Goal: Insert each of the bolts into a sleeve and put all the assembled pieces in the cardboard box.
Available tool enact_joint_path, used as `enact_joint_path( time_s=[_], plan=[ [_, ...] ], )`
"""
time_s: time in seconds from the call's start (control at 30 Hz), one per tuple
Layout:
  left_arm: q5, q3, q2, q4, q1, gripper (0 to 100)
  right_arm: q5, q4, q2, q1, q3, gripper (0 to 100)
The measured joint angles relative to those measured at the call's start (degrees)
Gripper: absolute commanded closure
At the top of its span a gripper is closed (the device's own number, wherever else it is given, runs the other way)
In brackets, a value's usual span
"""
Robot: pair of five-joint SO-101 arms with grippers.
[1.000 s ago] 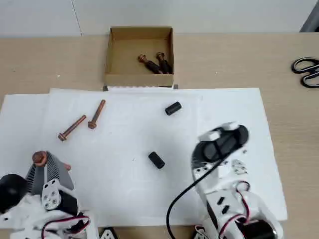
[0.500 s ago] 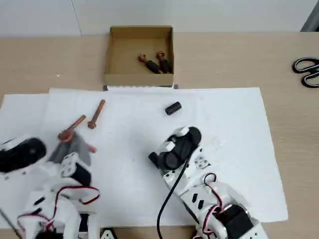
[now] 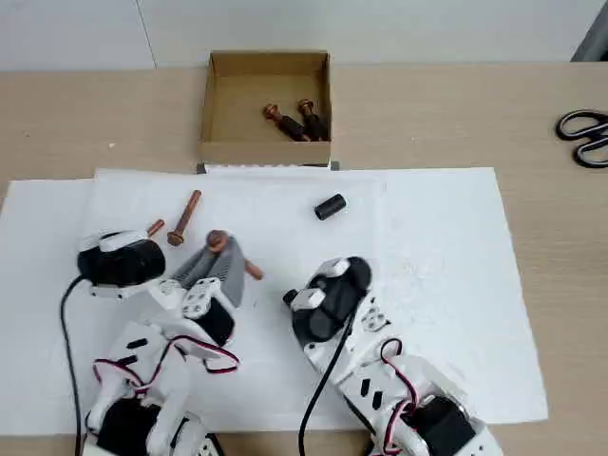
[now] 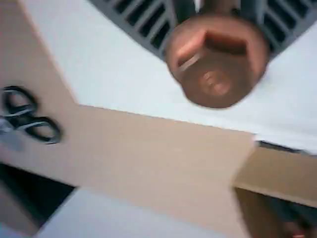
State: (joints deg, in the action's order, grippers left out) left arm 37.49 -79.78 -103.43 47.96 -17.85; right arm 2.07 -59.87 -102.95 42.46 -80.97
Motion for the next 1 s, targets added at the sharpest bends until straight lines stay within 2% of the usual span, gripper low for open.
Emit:
enact_joint_path(
  time_s=[0.5, 0.73, 1.0],
  plan=[
    [1.93, -0.26, 0.00, -2.46, -8.79, 100, 2.29, -0.70, -0.18, 0.79, -1.58, 99.6],
    [1.93, 2.11, 0.00, -2.11, -9.14, 100, 2.64, -0.70, -0.26, -1.32, -2.20, 99.6],
    [1.93, 2.81, 0.00, 3.43, -9.14, 100, 2.64, 2.37, -0.18, -1.93, -2.64, 99.6]
  ],
)
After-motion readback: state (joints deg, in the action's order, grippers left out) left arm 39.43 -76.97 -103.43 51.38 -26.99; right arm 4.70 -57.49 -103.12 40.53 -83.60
